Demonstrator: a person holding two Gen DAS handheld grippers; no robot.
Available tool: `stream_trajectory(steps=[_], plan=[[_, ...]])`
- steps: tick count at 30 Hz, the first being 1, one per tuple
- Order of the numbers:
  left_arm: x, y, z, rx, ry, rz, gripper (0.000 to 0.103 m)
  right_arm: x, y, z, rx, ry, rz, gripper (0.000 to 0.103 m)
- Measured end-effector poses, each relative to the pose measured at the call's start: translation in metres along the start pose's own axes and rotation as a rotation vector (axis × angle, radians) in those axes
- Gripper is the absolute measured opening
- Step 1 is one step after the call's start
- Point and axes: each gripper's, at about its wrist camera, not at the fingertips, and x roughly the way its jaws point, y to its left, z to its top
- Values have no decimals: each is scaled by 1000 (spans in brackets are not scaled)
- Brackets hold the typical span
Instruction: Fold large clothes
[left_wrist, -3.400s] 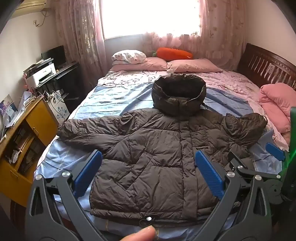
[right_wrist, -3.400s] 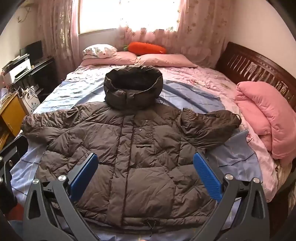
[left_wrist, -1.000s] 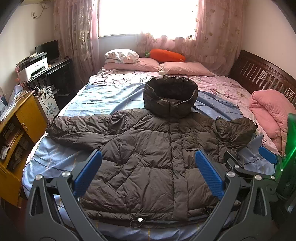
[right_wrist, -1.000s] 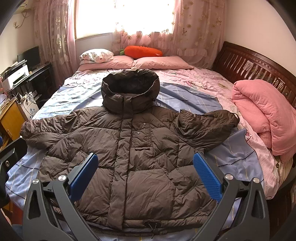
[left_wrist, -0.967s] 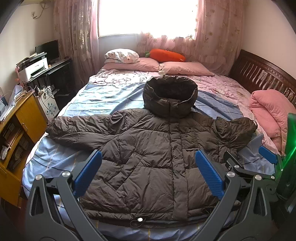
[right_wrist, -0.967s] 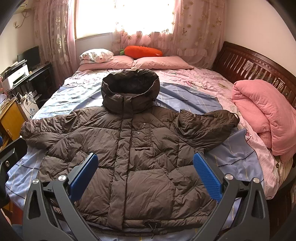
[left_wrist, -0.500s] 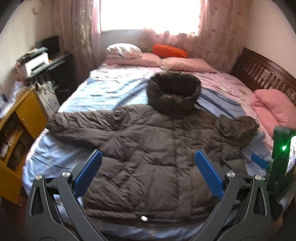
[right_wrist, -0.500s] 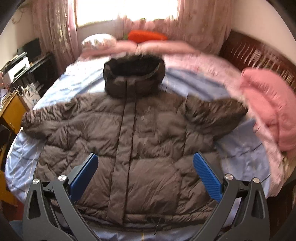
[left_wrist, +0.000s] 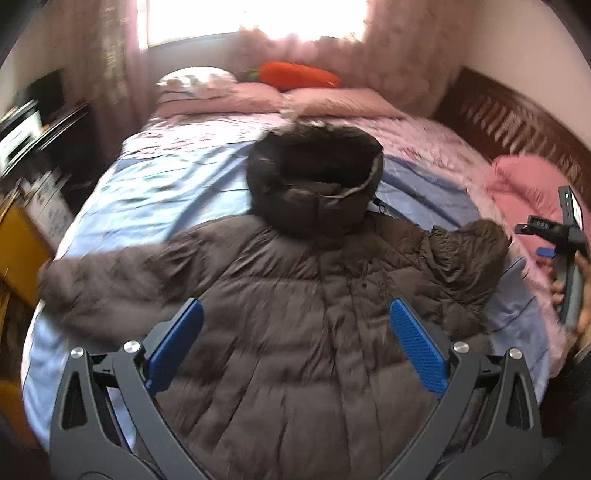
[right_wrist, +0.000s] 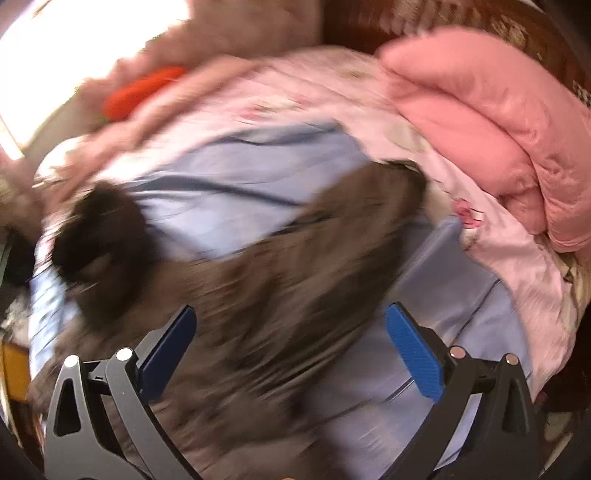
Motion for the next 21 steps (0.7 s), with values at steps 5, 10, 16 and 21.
stream_trajectory(steps=[5, 10, 16, 21], plan=[[117, -54, 16, 159, 40, -65, 101, 70, -72, 35, 174, 77, -33, 102], [163, -83, 7, 193, 37, -38, 101, 82, -99, 43, 223, 58, 70, 102], [162, -124, 7, 154, 100, -118, 101, 85, -109, 64, 289, -81, 295, 102], [156, -141, -12, 201, 71, -100, 101, 116, -116, 67, 264, -31, 271, 101]])
